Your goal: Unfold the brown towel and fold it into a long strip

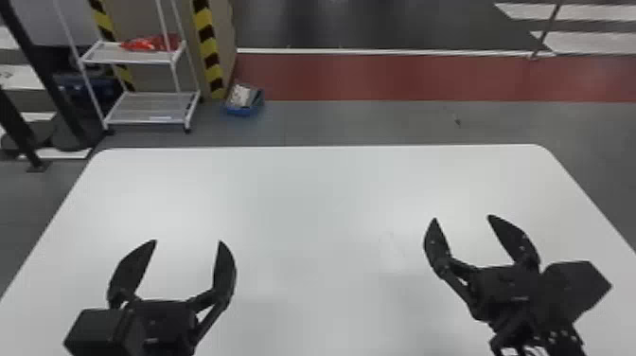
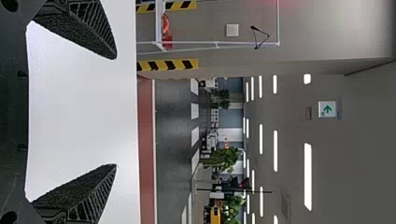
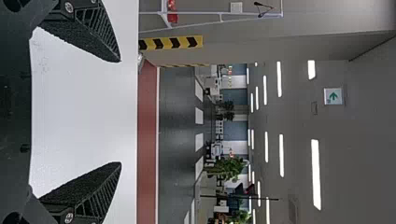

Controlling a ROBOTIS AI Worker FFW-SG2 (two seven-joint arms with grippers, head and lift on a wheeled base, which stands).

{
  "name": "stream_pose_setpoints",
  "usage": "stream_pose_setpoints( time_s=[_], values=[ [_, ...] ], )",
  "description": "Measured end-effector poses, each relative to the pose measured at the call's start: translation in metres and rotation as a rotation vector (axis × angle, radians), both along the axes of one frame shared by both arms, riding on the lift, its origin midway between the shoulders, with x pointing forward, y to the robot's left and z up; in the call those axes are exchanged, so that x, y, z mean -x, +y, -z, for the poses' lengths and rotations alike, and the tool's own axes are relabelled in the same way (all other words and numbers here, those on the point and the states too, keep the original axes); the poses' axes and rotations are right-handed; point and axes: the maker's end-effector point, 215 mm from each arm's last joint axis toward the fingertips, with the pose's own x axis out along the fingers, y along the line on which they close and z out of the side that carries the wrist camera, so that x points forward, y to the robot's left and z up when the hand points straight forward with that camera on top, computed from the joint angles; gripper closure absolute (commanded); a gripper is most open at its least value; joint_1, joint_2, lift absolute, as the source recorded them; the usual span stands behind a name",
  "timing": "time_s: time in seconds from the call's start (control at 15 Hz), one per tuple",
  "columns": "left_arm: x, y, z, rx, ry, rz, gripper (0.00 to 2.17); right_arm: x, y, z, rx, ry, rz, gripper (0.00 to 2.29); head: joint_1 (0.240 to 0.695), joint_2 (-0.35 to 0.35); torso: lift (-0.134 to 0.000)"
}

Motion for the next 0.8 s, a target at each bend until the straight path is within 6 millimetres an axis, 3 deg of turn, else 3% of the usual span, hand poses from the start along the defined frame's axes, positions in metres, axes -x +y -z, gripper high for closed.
stream_pose_setpoints(
  time_s=[0.8],
  values=[
    [0.0008,-0.0075,0.0014,0.005,0.003,0.01,0.04,0.004,-0.0049,-0.0011,0.007,-0.004,0.005,0.09,0.695,-0.031,-0.125]
  ],
)
